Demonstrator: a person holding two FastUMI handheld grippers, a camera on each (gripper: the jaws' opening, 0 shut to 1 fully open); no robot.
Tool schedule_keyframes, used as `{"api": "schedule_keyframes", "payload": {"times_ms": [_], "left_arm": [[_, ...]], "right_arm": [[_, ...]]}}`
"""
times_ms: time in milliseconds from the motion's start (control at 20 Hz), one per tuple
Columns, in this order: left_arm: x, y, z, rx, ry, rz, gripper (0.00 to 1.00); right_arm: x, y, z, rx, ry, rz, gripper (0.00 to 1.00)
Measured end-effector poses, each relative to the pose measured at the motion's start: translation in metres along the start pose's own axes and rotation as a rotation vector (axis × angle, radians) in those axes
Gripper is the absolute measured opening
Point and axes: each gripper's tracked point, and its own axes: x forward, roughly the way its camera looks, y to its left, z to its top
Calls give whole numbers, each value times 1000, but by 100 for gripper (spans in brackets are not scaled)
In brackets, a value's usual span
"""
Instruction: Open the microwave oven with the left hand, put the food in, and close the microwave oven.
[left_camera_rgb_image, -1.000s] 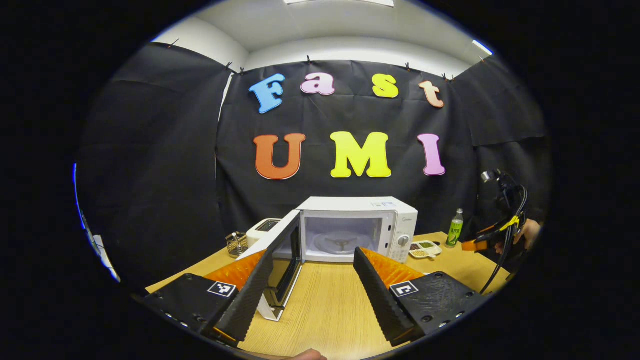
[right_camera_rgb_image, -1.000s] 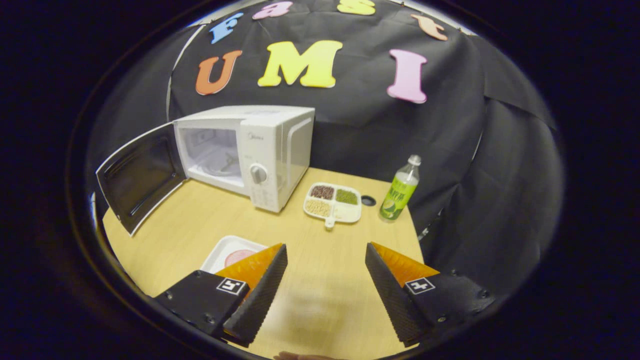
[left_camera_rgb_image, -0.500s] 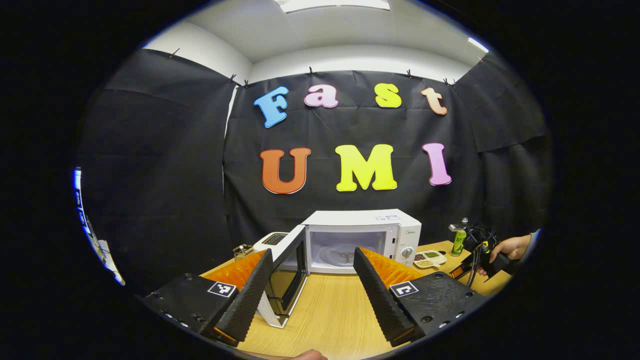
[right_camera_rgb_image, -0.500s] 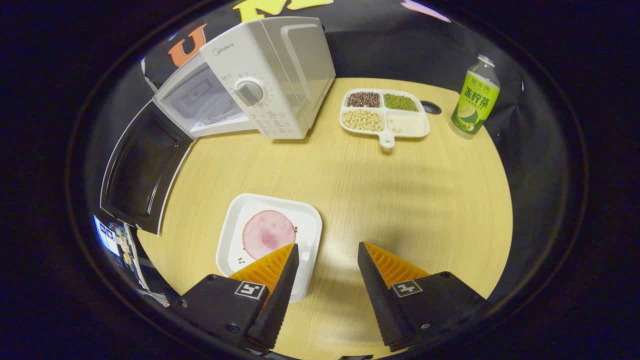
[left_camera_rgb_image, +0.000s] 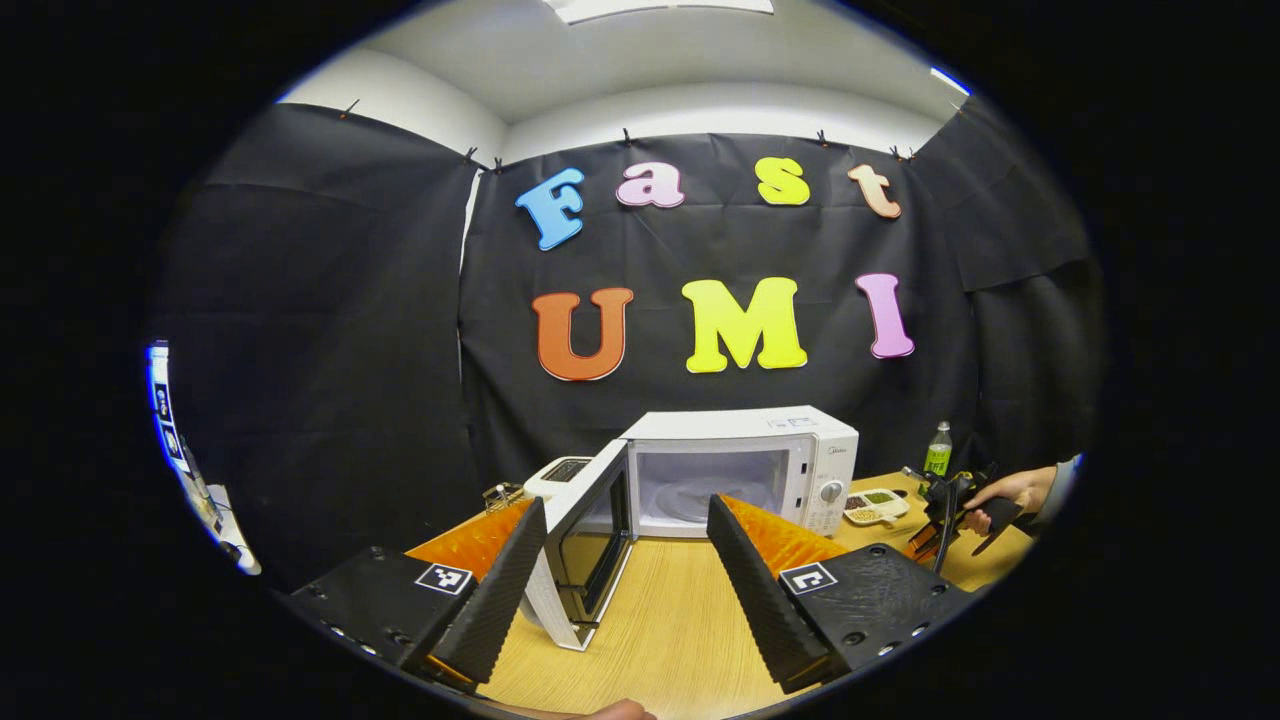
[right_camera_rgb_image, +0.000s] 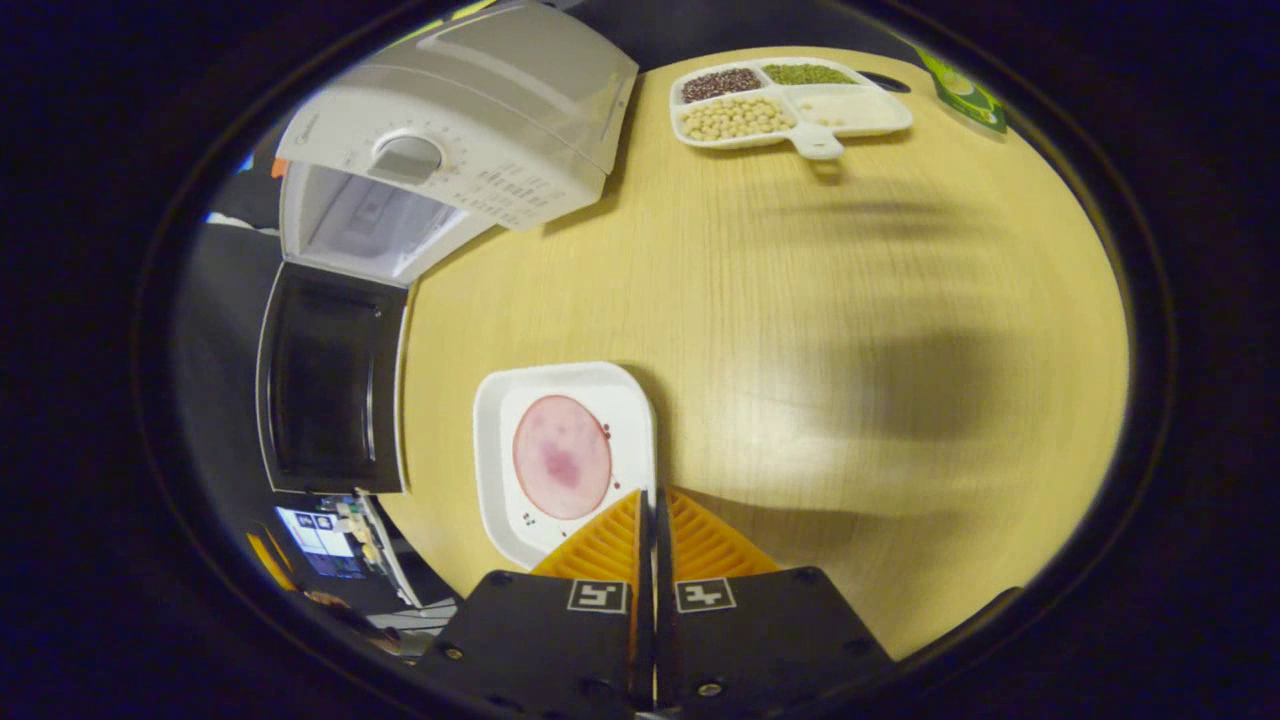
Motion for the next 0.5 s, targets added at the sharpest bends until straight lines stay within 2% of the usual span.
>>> {"api": "schedule_keyframes", "payload": {"times_ms": [100,150,200,250,300,350,450,500], "left_arm": [[-3,3,0,2,2,5,95],[-5,5,2,0,-2,7,85],[-7,6,3,-4,-4,7,85],[-9,8,5,-9,-10,7,95],[-11,8,7,-13,-15,4,95],[-12,9,6,-15,-17,1,95],[-15,11,7,-17,-23,-6,95],[-16,13,8,-18,-29,-1,95]], "right_arm": [[1,1,0,12,-12,22,0],[1,0,-1,25,-23,27,0],[0,0,-3,45,-30,32,0],[0,-1,-5,71,-38,37,0],[-1,-2,-9,92,-39,41,12],[-3,-2,-12,106,-39,48,4],[-5,0,-15,118,-42,58,0],[-9,2,-17,115,-51,59,4]]}}
